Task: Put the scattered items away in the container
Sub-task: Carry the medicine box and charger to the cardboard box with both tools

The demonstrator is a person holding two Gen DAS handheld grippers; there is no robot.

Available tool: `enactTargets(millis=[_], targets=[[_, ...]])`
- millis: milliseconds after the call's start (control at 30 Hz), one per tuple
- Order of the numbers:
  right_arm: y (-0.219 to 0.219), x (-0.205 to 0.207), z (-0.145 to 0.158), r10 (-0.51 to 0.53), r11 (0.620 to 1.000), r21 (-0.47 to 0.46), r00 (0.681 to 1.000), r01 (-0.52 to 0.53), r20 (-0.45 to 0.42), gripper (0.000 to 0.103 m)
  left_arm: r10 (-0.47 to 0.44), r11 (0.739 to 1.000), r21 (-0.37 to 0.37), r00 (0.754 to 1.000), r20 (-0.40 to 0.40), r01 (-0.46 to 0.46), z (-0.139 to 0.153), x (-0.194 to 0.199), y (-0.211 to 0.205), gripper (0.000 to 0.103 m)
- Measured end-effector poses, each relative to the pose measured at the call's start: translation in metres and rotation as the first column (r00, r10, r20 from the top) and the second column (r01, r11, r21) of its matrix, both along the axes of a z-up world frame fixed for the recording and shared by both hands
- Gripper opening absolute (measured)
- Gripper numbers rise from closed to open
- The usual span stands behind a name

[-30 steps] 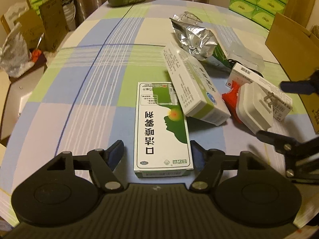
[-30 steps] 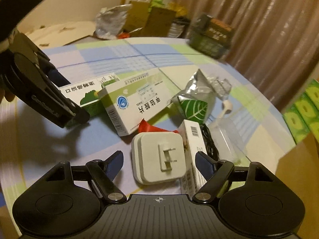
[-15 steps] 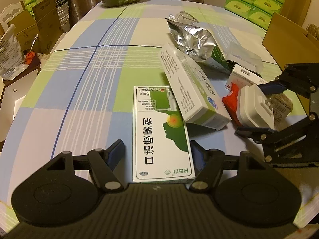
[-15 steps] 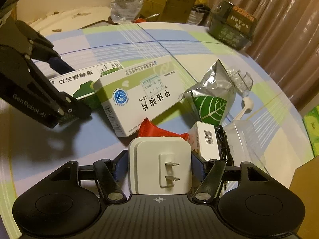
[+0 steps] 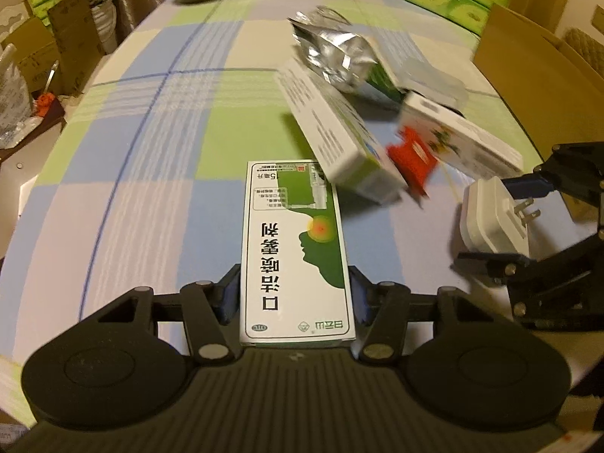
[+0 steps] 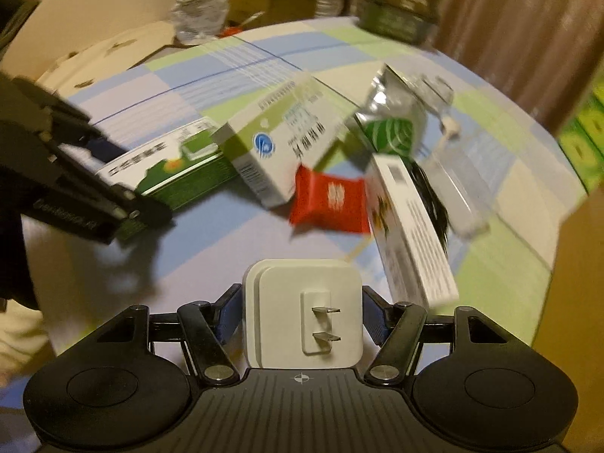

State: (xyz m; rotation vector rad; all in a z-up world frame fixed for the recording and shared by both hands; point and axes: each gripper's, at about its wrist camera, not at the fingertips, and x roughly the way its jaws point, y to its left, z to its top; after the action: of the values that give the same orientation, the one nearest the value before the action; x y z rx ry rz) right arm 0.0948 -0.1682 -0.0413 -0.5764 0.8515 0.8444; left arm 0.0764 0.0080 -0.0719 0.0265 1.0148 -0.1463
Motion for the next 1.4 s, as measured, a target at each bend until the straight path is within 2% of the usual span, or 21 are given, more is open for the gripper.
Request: enactTargets(millis=[133, 300, 400, 467, 533, 867, 933, 1000, 1033, 1067, 1133, 1300, 1400], targets=[[-0.015, -0.012, 0.003, -0.064, 0.998, 0.011, 0.998, 0.064, -0.020, 0.062, -0.055, 0.998, -0.001, 0.998, -0.015, 0.055, 0.003, -0.022, -0.009, 0.051], [-0.021, -0.021, 0.001, -0.050, 0.999, 0.004, 0.999, 0.050, 0.020, 0.062, -0.098, 0.995, 0.024, 0.995, -0.013, 0.098, 0.003, -0.032, -0.018, 0.052], [-0.024, -0.018, -0.002, -0.053, 0.998, 0.014, 0.998, 0.053, 0.024, 0.064, -0.100, 0.995, 0.018, 0.995, -0.010, 0.100, 0.002, -0.029, -0.020, 0.059], [-0.027, -0.015, -0.003, -0.068, 0.997, 0.031, 0.998, 0.067, 0.019, 0.074, -0.099, 0.995, 0.020, 0.995, -0.004, 0.099, 0.002, -0.026, -0.022, 0.062], [-0.030, -0.012, -0.004, -0.079, 0.996, 0.053, 0.997, 0.078, 0.001, 0.077, -0.103, 0.994, 0.021, 0.995, -0.002, 0.103, 0.002, -0.023, -0.023, 0.064], [-0.040, -0.009, -0.011, -0.120, 0.987, 0.098, 0.991, 0.126, -0.060, 0.077, -0.095, 0.995, 0.018, 0.995, 0.005, 0.095, -0.003, -0.018, -0.023, 0.066], [-0.040, -0.009, -0.011, -0.126, 0.986, 0.102, 0.990, 0.132, -0.064, 0.076, -0.093, 0.995, 0.025, 0.996, 0.010, 0.093, -0.003, -0.016, -0.023, 0.066], [-0.040, -0.010, -0.011, -0.130, 0.985, 0.106, 0.989, 0.136, -0.067, 0.071, -0.089, 0.996, 0.027, 0.996, 0.012, 0.088, -0.003, -0.015, -0.022, 0.065], [-0.040, -0.010, -0.010, -0.131, 0.984, 0.112, 0.988, 0.139, -0.076, 0.064, -0.088, 0.996, 0.029, 0.996, 0.011, 0.087, -0.003, -0.015, -0.022, 0.063], [-0.040, -0.010, -0.010, -0.136, 0.983, 0.114, 0.987, 0.145, -0.082, 0.062, -0.090, 0.996, 0.032, 0.996, 0.010, 0.089, -0.002, -0.014, -0.022, 0.056], [-0.040, -0.011, -0.009, -0.152, 0.981, 0.111, 0.985, 0.161, -0.083, 0.062, -0.094, 0.995, 0.042, 0.995, 0.010, 0.094, -0.001, -0.014, -0.023, 0.051], [-0.045, -0.014, -0.005, -0.195, 0.967, 0.142, 0.975, 0.210, -0.108, 0.062, -0.100, 0.994, 0.035, 0.995, 0.014, 0.100, 0.003, -0.019, -0.023, 0.050], [-0.049, -0.017, 0.002, -0.215, 0.961, 0.160, 0.972, 0.227, -0.094, 0.062, -0.110, 0.994, 0.030, 0.994, 0.024, 0.109, 0.009, -0.023, -0.025, 0.050]])
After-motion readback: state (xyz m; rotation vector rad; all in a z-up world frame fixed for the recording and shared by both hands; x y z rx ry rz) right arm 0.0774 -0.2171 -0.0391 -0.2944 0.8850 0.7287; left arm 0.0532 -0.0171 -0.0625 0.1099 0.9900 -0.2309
